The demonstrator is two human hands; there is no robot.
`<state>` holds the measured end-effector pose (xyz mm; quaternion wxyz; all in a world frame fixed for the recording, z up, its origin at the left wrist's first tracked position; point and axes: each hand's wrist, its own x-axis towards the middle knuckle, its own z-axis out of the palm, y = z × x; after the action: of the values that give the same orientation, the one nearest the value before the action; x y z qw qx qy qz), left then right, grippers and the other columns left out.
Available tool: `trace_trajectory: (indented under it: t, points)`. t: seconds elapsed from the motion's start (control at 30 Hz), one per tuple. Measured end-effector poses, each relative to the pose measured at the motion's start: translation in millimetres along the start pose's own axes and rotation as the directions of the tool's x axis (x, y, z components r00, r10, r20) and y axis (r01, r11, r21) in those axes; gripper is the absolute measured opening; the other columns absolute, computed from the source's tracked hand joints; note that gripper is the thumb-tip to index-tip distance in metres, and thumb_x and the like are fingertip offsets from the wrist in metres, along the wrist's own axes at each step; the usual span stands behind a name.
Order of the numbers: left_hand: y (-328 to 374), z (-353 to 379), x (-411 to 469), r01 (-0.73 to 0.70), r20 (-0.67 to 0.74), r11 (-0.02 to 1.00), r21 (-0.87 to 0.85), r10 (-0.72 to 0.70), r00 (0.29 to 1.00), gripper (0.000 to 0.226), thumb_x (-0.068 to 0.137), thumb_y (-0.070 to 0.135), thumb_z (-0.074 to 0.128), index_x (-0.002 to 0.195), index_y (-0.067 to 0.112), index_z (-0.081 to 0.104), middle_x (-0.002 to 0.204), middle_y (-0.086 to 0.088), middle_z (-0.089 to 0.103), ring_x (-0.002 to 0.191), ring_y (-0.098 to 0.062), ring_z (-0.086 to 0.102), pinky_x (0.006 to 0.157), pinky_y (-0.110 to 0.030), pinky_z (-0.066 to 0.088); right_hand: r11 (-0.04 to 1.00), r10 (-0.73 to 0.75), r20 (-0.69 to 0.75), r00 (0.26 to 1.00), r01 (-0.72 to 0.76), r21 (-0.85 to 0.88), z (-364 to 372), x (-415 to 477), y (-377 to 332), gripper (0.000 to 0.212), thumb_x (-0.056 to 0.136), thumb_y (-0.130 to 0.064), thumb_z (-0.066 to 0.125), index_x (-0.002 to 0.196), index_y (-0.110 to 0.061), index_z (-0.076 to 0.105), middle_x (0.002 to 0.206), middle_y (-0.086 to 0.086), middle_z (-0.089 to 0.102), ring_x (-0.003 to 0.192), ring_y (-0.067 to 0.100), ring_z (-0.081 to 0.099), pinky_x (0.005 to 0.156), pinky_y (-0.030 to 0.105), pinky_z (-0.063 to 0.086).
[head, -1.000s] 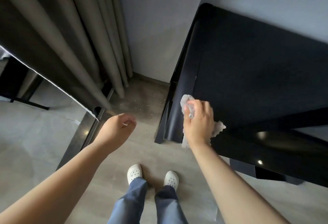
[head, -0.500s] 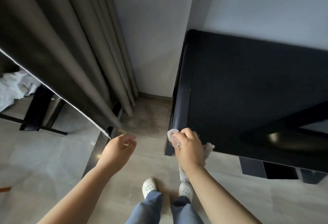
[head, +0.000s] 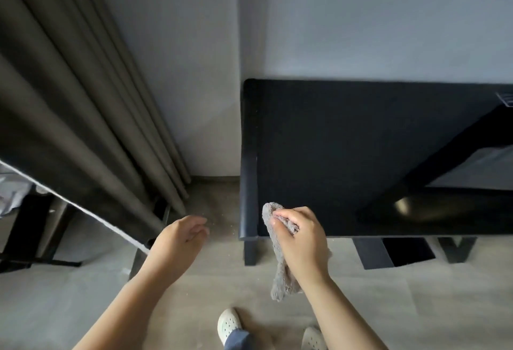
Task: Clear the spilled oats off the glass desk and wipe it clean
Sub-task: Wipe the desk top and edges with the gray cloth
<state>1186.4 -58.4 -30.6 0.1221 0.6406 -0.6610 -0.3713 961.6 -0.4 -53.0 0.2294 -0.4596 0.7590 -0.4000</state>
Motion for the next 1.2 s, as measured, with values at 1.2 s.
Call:
trace_trajectory:
  t: [1.2]
  points:
    - [654, 378, -72, -0.768, 0.294, 0.582, -0.269, 0.809, 0.509, 0.031, 0.092, 0.031, 0.059, 0.123, 0.03, 0.061, 0.112, 0.02, 0.062, 0.103, 0.004, 0.058, 0.088, -0.013, 0.046, 0.986, 0.111, -0.804, 0.584, -0.166, 0.016, -710, 26, 204, 0.023, 0.088, -0.023, 0.063, 0.107, -0.036, 0.066, 0.103, -0.024, 0.051, 0.098, -0.009, 0.05, 0.079, 0.008, 0.035]
